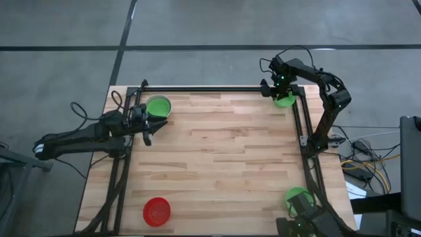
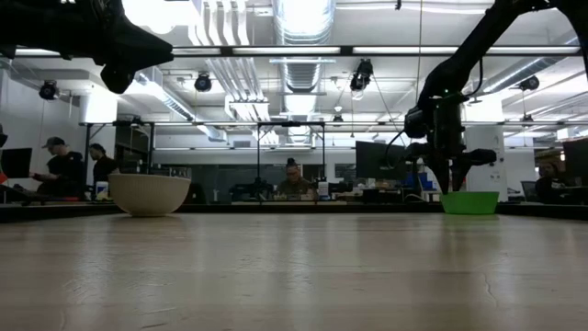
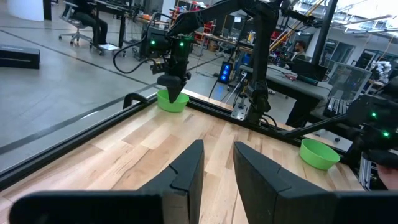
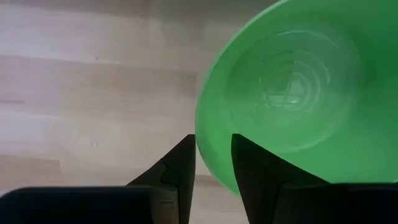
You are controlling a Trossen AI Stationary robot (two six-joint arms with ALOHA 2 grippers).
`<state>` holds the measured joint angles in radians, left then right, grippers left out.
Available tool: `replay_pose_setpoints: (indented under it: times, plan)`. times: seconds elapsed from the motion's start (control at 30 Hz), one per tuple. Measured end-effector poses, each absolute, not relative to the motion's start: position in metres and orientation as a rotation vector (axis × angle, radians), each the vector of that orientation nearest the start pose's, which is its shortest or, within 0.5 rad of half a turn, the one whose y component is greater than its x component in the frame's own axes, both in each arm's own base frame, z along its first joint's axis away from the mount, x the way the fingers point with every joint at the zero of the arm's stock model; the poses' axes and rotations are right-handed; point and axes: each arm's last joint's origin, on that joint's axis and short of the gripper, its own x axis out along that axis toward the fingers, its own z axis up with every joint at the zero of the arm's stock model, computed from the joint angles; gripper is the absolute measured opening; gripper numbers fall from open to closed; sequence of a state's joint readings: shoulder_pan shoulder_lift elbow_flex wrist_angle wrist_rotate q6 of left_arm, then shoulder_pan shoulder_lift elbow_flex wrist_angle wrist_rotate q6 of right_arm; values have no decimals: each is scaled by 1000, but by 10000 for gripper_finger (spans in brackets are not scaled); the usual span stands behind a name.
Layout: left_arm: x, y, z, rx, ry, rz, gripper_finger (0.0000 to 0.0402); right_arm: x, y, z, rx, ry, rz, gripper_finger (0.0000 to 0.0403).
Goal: Nest bowls inside each other
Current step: Stack the top green bowl on the stacked green bowl
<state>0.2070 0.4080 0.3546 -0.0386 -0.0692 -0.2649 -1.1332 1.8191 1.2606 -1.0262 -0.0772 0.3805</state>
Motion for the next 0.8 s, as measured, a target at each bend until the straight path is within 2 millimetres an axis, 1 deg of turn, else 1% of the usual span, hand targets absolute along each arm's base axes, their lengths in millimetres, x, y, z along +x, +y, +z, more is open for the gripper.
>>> replay_pose_setpoints:
  times: [0.37,0.57,0.8]
  plan:
    - [119,27,246,-269,55,287,92,137,-292,182,1225,1217,-1110,114]
    - [119,27,246,-269,55,287,92,136,-287,174,1246,1237,-1097,110]
    - [119,27,246,-269,55,287,92,136,-286,172,1241,1233,-1097,100]
